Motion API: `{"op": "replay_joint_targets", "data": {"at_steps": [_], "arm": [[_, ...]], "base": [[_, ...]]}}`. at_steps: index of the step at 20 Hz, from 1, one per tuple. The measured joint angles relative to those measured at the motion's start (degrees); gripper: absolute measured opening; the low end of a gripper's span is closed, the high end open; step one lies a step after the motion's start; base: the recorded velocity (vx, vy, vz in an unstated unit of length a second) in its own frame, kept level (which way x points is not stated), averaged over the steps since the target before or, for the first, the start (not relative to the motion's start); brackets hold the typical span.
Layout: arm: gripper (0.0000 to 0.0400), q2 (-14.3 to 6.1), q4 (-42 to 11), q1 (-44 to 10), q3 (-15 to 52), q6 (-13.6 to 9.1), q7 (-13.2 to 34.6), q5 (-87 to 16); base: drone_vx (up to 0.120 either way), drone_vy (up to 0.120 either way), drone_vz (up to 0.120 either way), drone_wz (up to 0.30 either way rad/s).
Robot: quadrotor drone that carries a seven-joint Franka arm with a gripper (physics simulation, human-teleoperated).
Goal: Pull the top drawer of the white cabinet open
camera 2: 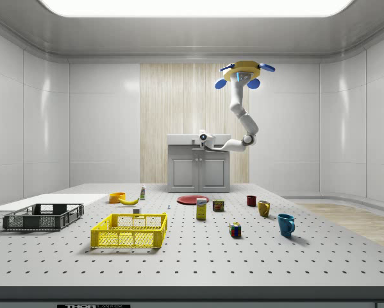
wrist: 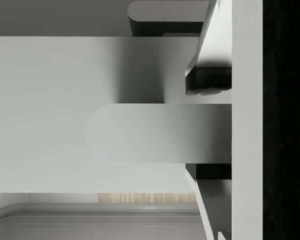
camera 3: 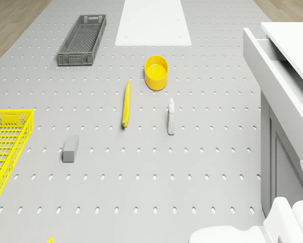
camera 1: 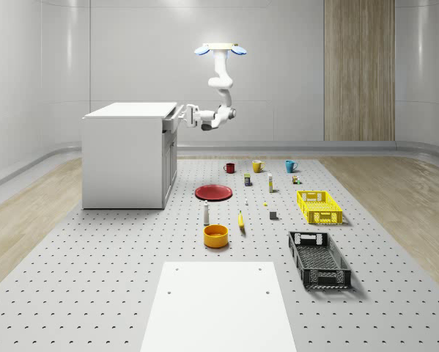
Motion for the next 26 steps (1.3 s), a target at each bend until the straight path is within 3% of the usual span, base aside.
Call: {"op": "replay_joint_targets", "data": {"at_steps": [4,5,6,12,15,17,26], "arm": [[0.0136,-0.77,-0.6,-0.47,-0.8,-0.92,0.69,-1.12],[0.0189,-1.43,-0.2,-0.8,-0.84,-1.2,4.32,-2.77],[0.02,-1.77,-0.17,-1.07,-1.1,-1.57,4.68,-3.8],[0.0149,-2.68,-1.63,-1.4,-2.97,-3.04,2.46,-4.33],[0.0141,-3.55,-2.4,-1.77,-4.4,-4.23,2.5,-5.45],[0.0181,-4.76,-2.36,-2.21,-5.39,-4.97,3.48,-8.15],[0.0124,-6.12,-4.45,-2.66,-10.06,-8.24,1.43,-10.23]], "base": [[0.0,0.0,0.0,0.0],[0.0,0.0,0.0,0.0],[0.0,0.0,0.0,0.0],[0.0,0.0,0.0,0.0],[0.0,0.0,0.0,0.0],[0.0,0.0,0.0,0.0],[0.0,0.0,0.0,0.0]]}}
